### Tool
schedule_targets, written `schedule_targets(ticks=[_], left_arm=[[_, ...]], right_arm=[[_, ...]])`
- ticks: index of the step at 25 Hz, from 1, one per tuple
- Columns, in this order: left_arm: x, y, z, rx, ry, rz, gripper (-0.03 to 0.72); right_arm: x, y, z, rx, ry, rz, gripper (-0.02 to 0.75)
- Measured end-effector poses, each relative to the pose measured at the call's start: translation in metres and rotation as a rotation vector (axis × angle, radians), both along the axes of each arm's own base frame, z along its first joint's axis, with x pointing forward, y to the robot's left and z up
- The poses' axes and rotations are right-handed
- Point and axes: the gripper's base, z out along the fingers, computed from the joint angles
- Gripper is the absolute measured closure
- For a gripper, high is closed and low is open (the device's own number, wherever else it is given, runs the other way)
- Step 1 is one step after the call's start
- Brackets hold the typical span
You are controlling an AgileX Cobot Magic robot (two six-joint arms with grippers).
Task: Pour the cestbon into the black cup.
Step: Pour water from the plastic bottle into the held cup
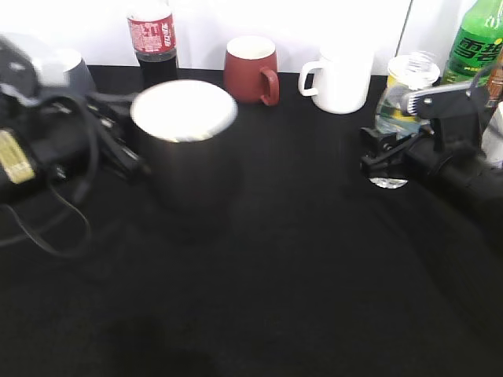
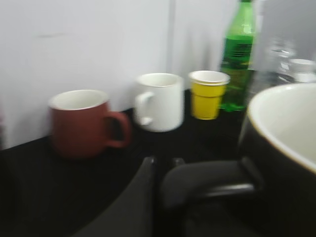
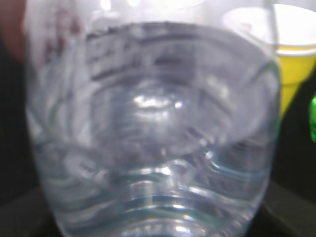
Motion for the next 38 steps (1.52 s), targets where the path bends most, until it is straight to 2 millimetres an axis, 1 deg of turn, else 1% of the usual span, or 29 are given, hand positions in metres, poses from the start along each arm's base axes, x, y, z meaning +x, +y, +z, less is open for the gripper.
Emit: schedule_targets(ticks=[1, 4, 5, 7, 9, 10, 13, 18, 21, 26, 30, 38], left_arm=[[-0.002, -0.008, 0.002, 0.006, -0.006, -0.031, 0.644], [-0.002, -0.032, 0.009, 0.011, -0.030, -0.099, 0.644], [-0.001, -0.039, 0.010, 0.012, -0.030, -0.113, 0.644], [0.001, -0.057, 0.014, 0.018, -0.037, -0.147, 0.644], [0.004, -0.076, 0.021, 0.008, -0.057, -0.180, 0.644], [0.005, -0.084, 0.024, 0.006, -0.061, -0.188, 0.644], [0.002, -0.102, 0.027, 0.036, -0.052, -0.214, 0.644], [0.004, -0.105, 0.028, 0.037, -0.021, -0.181, 0.644], [0.003, -0.106, 0.029, 0.036, -0.021, -0.187, 0.644], [0.002, -0.107, 0.028, 0.033, -0.014, -0.196, 0.644], [-0.002, -0.109, 0.027, 0.057, -0.017, -0.253, 0.644], [-0.003, -0.109, 0.027, 0.060, -0.019, -0.257, 0.644]], right_arm=[[-0.003, 0.003, 0.014, -0.043, -0.035, 0.058, 0.251], [-0.019, 0.005, 0.076, -0.121, -0.215, 0.145, 0.251], [-0.026, 0.005, 0.093, -0.173, -0.271, 0.177, 0.251], [-0.041, 0.004, 0.123, -0.266, -0.383, 0.221, 0.251], [-0.052, 0.003, 0.138, -0.393, -0.458, 0.247, 0.251], [-0.054, 0.002, 0.141, -0.452, -0.477, 0.250, 0.251], [-0.055, 0.001, 0.140, -0.639, -0.532, 0.267, 0.251], [-0.055, 0.001, 0.141, -0.905, -0.629, 0.286, 0.251], [-0.055, 0.002, 0.145, -0.937, -0.690, 0.271, 0.251], [-0.055, 0.002, 0.146, -1.072, -0.748, 0.270, 0.251], [-0.055, 0.002, 0.146, -1.175, -0.781, 0.272, 0.251], [-0.055, 0.002, 0.146, -1.272, -0.814, 0.269, 0.251]])
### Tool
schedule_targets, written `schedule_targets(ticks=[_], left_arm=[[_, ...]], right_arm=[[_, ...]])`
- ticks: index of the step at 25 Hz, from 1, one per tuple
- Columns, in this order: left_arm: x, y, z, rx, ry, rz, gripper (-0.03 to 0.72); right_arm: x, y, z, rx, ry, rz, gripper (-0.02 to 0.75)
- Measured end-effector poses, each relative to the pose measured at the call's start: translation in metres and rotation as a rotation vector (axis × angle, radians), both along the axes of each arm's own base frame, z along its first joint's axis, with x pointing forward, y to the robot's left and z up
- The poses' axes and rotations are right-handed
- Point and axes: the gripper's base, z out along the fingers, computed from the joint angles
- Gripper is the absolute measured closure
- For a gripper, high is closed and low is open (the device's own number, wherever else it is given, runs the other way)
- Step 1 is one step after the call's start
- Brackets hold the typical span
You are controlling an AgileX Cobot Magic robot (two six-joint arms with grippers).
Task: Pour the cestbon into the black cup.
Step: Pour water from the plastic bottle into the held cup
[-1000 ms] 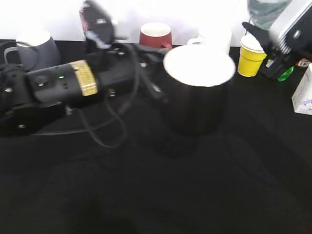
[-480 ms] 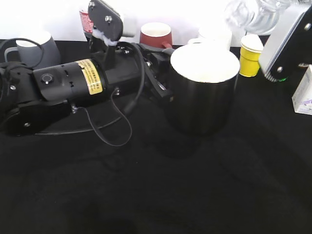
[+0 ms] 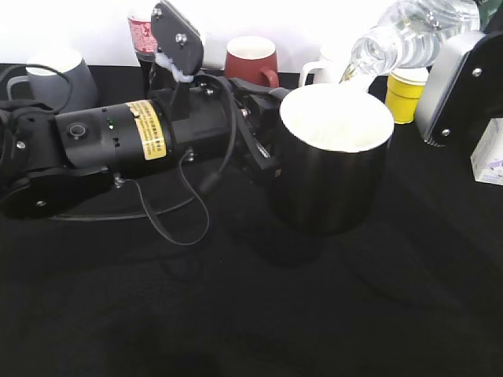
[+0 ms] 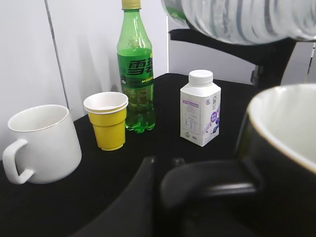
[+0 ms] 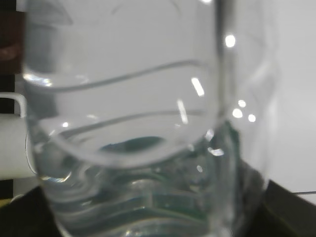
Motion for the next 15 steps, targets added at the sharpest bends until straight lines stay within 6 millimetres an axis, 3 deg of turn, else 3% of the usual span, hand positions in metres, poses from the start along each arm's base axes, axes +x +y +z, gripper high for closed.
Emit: schedule_targets(ticks=[15], left_arm=[[-0.0004, -0.0002, -0.0009, -0.025, 0.064, 0.002, 0.645]], right_arm=[[0.0000, -0.0007, 0.0022, -0.091, -0.075, -0.020, 0.251]])
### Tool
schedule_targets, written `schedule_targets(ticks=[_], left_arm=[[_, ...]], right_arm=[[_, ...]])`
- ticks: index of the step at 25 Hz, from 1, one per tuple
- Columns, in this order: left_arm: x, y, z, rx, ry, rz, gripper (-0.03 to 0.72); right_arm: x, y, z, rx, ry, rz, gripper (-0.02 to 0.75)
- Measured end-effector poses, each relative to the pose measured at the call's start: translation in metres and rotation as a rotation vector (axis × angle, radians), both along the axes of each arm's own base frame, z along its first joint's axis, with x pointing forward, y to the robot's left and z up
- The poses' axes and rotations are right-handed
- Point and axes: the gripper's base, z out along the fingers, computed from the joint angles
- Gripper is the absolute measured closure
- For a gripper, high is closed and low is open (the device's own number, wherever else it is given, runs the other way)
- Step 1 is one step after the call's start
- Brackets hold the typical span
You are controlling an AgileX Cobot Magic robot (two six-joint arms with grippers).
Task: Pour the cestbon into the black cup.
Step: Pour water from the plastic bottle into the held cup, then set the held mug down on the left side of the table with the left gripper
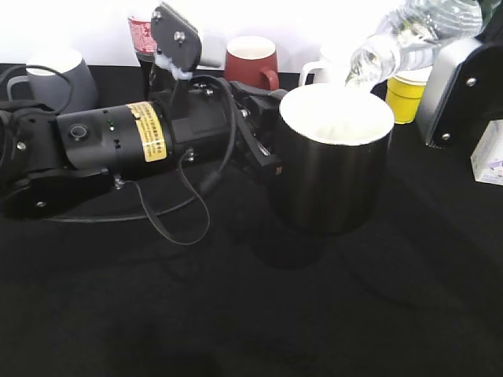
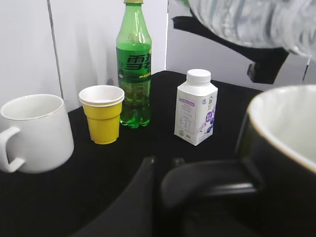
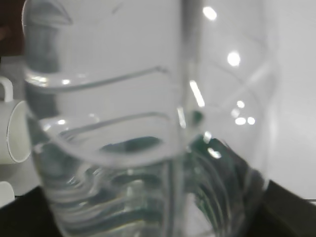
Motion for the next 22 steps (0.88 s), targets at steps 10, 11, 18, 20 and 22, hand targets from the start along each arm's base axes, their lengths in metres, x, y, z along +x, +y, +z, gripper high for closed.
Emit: schedule_targets(ticks=[10, 11, 18, 20, 22], left_arm=[[0.000, 0.000, -0.001, 0.010, 0.004, 0.001, 0.645], [0.000, 0.000, -0.001, 0.015, -0.007, -0.001, 0.645], [0.017, 0.018, 0.002, -0.009, -0.039, 0.052, 0.645], [0.033, 0.038, 0.002, -0.010, -0.041, 0.124, 0.645], [0.042, 0.063, -0.003, -0.031, -0.052, 0.181, 0.645]], right_arm=[[-0.001, 0.000, 0.002, 0.218, 0.103, 0.032, 0.251], [-0.001, 0.000, 0.002, 0.320, 0.157, 0.047, 0.251], [0.001, -0.002, -0.004, 1.254, 0.704, 0.119, 0.251], [0.002, -0.003, -0.013, 1.324, 0.806, 0.038, 0.251], [0.002, -0.004, -0.018, 1.324, 0.845, -0.014, 0.251]])
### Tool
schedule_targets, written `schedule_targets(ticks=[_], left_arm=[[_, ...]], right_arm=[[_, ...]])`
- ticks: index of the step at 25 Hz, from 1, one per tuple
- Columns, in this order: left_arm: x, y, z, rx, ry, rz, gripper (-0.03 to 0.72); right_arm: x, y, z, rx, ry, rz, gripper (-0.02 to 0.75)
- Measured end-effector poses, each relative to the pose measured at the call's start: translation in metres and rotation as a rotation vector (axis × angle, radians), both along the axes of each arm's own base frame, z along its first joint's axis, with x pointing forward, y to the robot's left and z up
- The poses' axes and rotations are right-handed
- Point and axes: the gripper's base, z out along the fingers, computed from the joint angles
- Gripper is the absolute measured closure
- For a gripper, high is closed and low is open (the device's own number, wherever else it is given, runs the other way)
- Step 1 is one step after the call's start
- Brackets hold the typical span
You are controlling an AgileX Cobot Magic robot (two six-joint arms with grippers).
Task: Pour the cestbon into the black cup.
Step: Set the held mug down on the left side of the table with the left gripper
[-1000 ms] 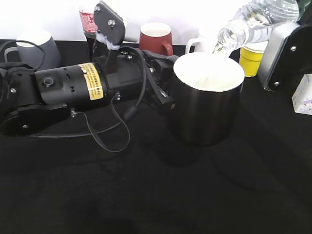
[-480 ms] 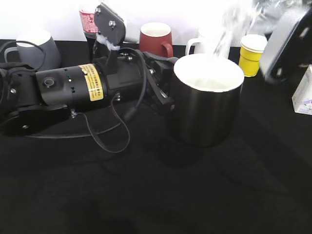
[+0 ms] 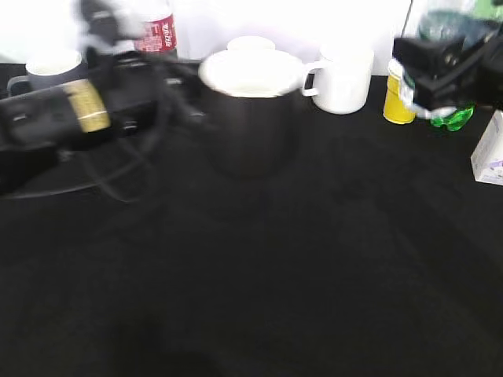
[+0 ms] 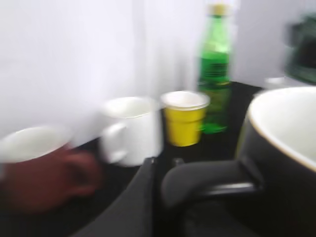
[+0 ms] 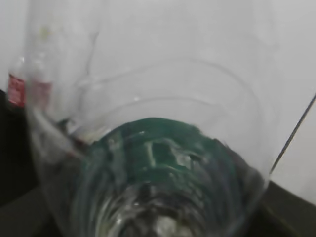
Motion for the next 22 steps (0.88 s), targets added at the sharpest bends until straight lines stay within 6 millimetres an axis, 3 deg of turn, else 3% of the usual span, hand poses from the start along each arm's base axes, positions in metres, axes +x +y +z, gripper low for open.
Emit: schedule_targets(ticks=[5, 8, 10, 15, 18, 22], left_arm=[[0.010, 0.062, -0.022, 0.004, 0.001, 0.250, 0.645], [0.017, 0.082, -0.022, 0.032, -0.051, 0.376, 0.645], [0.023, 0.086, -0.029, 0.019, -0.083, 0.434, 0.645], [0.041, 0.089, -0.083, 0.026, 0.019, 0.510, 0.645], [0.063, 0.083, -0.088, 0.009, -0.007, 0.513, 0.645], [0.068, 0.082, -0.103, 0.028, 0.025, 0.513, 0.645]], right_arm=[[0.000, -0.001, -0.003, -0.009, 0.027, -0.006, 0.251], [0.000, -0.001, -0.003, -0.009, 0.028, -0.006, 0.251], [0.000, -0.001, -0.003, -0.009, 0.028, -0.006, 0.251], [0.000, -0.001, -0.003, -0.009, 0.028, -0.006, 0.251], [0.000, -0.001, -0.003, -0.009, 0.028, -0.006, 0.252], [0.000, -0.001, -0.003, -0.009, 0.028, -0.006, 0.252]])
